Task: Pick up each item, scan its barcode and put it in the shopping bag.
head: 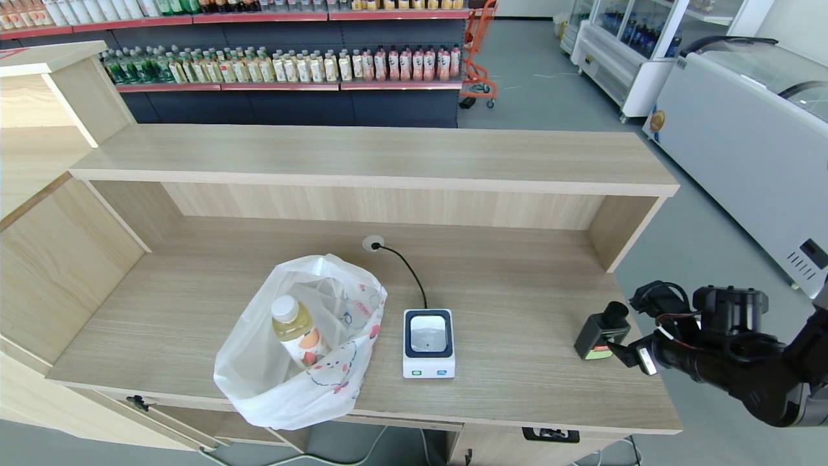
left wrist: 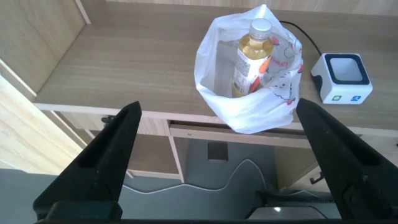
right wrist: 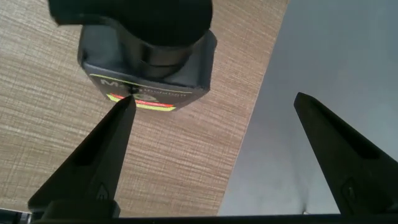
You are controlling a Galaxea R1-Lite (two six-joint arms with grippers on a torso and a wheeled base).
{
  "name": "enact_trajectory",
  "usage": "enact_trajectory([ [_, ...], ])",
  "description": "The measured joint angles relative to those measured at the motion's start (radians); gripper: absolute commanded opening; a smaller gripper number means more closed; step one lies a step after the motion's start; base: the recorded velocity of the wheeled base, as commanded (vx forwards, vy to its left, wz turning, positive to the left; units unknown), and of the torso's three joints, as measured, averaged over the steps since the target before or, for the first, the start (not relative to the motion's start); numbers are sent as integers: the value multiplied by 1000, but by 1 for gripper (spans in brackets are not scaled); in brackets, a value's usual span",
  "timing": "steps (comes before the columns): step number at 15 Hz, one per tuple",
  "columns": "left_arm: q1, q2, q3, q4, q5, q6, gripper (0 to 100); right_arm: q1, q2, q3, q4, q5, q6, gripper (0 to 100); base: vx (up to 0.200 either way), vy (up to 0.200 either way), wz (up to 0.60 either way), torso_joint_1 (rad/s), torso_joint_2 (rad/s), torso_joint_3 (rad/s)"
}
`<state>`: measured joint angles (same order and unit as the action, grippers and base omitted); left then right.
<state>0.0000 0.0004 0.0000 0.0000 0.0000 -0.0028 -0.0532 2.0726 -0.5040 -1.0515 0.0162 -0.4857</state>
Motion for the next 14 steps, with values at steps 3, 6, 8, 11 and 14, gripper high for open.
enact_trajectory([
  [3,0,0,0,0,0,0,100,21,24,-25,0,2,0,100,0,0,0,0,0,0],
  [6,0,0,0,0,0,0,100,36,40,-32,-2,34,13,100,0,0,0,0,0,0],
  [8,0,0,0,0,0,0,100,39,51,-39,-2,36,13,100,0,0,0,0,0,0],
  [11,0,0,0,0,0,0,100,47,81,-77,-2,40,28,100,0,0,0,0,0,0],
  [14,0,0,0,0,0,0,100,70,112,-114,-2,40,51,0,0,0,0,0,0,0],
])
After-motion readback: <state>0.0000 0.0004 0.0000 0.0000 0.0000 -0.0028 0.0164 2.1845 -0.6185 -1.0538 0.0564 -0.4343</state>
